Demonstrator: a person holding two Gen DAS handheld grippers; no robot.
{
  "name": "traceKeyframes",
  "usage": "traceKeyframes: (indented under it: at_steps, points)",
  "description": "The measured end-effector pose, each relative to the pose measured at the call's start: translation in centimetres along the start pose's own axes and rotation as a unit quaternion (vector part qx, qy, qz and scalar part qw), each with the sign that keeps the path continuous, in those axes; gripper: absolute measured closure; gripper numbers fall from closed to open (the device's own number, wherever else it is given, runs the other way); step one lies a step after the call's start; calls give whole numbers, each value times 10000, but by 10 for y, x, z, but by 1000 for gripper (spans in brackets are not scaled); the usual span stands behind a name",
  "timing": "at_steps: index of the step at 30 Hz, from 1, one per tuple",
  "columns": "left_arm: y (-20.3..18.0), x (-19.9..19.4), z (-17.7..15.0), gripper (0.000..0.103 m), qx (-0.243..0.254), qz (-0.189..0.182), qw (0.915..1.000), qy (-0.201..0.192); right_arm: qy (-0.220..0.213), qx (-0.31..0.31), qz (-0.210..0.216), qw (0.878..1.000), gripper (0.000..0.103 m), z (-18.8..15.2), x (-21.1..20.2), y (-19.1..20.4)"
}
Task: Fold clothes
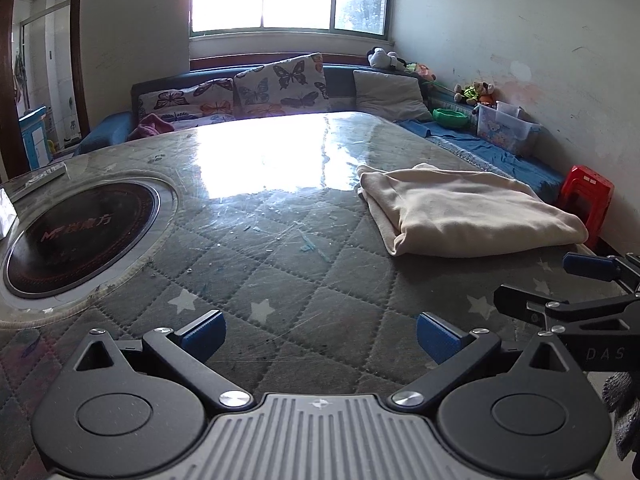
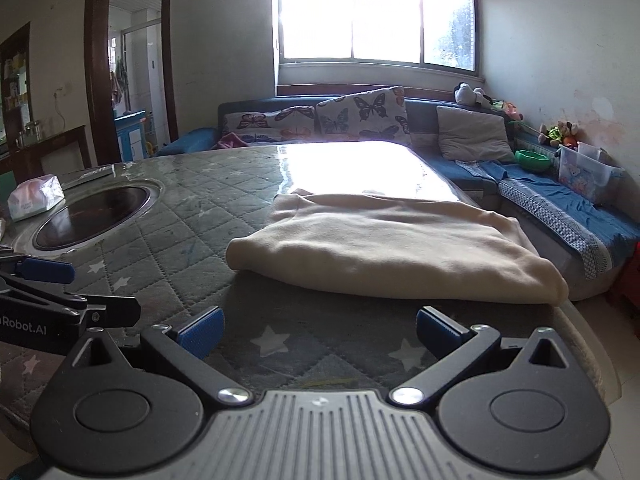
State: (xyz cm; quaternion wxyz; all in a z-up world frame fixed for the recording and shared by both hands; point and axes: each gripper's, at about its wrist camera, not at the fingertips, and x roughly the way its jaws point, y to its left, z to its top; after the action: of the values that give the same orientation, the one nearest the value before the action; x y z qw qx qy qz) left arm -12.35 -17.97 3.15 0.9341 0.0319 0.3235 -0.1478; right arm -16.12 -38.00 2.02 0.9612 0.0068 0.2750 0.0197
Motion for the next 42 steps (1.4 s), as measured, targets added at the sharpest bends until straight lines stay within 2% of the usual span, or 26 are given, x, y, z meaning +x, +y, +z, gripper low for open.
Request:
traceKeyframes:
  at_steps: [8, 42]
  points:
    - [-7, 4, -1, 0, 101, -49, 9999, 42, -4, 191, -129, 9997, 0, -3, -1, -8]
    - [-24, 6, 1, 0, 286, -172, 9994, 44, 6, 289, -237, 9993, 0, -5, -2, -12]
